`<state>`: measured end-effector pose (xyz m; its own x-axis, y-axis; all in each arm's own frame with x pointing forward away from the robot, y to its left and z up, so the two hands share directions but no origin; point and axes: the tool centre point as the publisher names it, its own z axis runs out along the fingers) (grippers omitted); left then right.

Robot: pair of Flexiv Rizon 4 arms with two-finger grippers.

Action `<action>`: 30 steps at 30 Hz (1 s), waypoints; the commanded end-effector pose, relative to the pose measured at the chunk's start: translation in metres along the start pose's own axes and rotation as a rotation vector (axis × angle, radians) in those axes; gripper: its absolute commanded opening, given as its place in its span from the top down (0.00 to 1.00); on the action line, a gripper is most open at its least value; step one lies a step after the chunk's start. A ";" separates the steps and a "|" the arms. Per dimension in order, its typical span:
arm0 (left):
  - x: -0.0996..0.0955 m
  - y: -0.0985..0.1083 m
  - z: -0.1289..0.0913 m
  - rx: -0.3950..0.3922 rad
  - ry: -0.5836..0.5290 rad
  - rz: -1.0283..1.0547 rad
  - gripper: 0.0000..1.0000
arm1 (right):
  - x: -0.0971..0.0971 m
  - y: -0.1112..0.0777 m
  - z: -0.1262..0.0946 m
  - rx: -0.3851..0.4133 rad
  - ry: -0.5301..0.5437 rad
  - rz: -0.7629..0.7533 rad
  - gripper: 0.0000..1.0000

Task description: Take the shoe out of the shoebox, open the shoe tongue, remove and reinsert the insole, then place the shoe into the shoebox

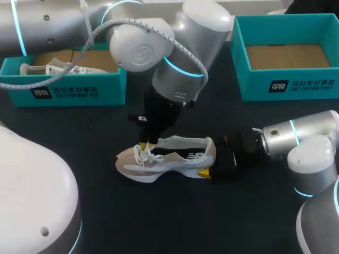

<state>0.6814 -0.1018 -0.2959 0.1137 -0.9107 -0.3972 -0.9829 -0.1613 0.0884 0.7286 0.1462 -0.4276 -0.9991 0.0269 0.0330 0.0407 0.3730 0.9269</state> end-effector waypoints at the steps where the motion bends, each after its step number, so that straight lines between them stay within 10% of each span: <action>1: -0.014 0.002 0.015 -0.015 0.003 -0.015 1.00 | -0.002 -0.004 0.010 0.004 -0.001 0.001 1.00; 10: -0.022 -0.008 0.050 -0.076 -0.073 -0.077 1.00 | -0.002 -0.004 0.010 0.004 -0.001 0.001 1.00; 14: -0.026 -0.019 0.078 -0.117 -0.137 -0.117 0.64 | -0.002 -0.004 0.010 0.004 -0.001 0.001 1.00; 30: -0.038 -0.020 0.114 -0.187 -0.223 -0.188 0.67 | -0.002 -0.004 0.010 0.004 -0.001 0.001 1.00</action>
<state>0.6824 -0.0193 -0.3798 0.2186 -0.7680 -0.6019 -0.9061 -0.3887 0.1669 0.7289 0.1485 -0.4268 -0.9991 0.0268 0.0325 0.0402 0.3721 0.9273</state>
